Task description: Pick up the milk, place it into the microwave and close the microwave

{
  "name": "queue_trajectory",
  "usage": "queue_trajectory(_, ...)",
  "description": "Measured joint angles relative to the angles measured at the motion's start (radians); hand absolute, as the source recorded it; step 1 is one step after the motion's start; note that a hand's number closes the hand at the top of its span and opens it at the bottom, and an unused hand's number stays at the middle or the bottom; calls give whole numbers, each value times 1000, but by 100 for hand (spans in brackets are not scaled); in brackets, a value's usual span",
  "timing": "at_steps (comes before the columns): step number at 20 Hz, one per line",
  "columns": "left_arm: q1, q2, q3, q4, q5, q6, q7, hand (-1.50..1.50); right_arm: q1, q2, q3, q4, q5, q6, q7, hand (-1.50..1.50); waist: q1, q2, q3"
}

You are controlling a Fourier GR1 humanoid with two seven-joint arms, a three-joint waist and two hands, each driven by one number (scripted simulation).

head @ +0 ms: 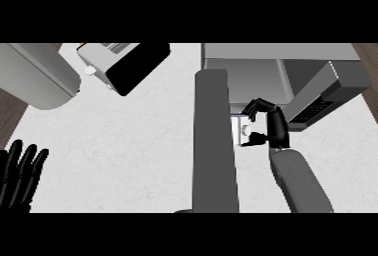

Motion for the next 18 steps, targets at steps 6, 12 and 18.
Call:
queue_trajectory(6, -2, -5, -3, 8, 0, -12, -7, -150, -213, -63, -90, 274, 15, -56, -18, 150, 17, 7, 2)
queue_trajectory(12, -11, -1, -2, 9, 13, -28, -9, -150, -366, -125, -148, 456, 33, -161, -12, 150, 45, 19, 4)
queue_trajectory(18, -24, 12, 5, 23, 10, -42, -14, -150, -435, -172, -181, 536, 59, -344, -35, 150, 70, 30, 5)
